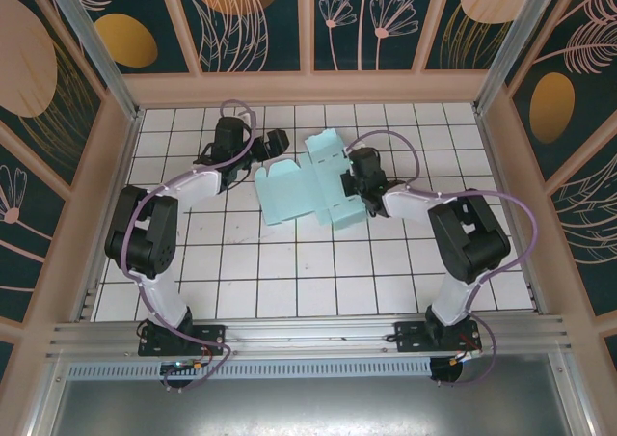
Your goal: Fold the paper box
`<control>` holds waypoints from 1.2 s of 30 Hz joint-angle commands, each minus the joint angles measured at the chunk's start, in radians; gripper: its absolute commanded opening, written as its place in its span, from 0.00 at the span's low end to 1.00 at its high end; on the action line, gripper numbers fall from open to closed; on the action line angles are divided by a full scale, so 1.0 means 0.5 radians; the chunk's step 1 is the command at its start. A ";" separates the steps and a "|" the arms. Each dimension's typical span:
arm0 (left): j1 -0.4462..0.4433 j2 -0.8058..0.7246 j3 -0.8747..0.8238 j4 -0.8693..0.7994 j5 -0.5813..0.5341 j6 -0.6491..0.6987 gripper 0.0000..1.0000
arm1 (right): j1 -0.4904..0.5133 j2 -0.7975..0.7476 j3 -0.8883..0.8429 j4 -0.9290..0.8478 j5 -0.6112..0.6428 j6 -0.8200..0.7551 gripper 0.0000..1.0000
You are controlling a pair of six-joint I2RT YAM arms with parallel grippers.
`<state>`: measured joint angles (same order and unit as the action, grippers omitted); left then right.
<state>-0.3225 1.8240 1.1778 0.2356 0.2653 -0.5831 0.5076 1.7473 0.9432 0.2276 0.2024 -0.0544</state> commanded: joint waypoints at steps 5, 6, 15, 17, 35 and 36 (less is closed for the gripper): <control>-0.007 0.186 0.293 -0.326 0.234 0.388 0.92 | -0.028 -0.110 -0.079 0.323 -0.335 -0.127 0.00; -0.006 0.230 0.360 -0.452 0.228 0.475 0.92 | -0.033 -0.121 -0.090 0.340 -0.362 -0.127 0.00; 0.034 0.429 0.631 -0.948 0.235 0.865 0.85 | -0.107 -0.203 -0.178 0.380 -0.628 -0.091 0.00; 0.062 0.494 0.681 -1.011 0.345 0.859 0.84 | -0.116 -0.213 -0.181 0.382 -0.652 -0.087 0.00; 0.067 0.672 0.890 -1.023 1.035 0.831 0.66 | -0.101 -0.149 -0.115 0.320 -0.658 -0.091 0.00; 0.061 0.648 0.884 -1.033 1.046 0.853 0.65 | -0.101 -0.147 -0.109 0.313 -0.646 -0.091 0.00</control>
<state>-0.2844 2.1761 1.6058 -0.2516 0.7273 -0.1802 0.4526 1.6737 0.8631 0.3702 -0.1318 -0.0990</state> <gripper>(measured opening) 0.656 0.043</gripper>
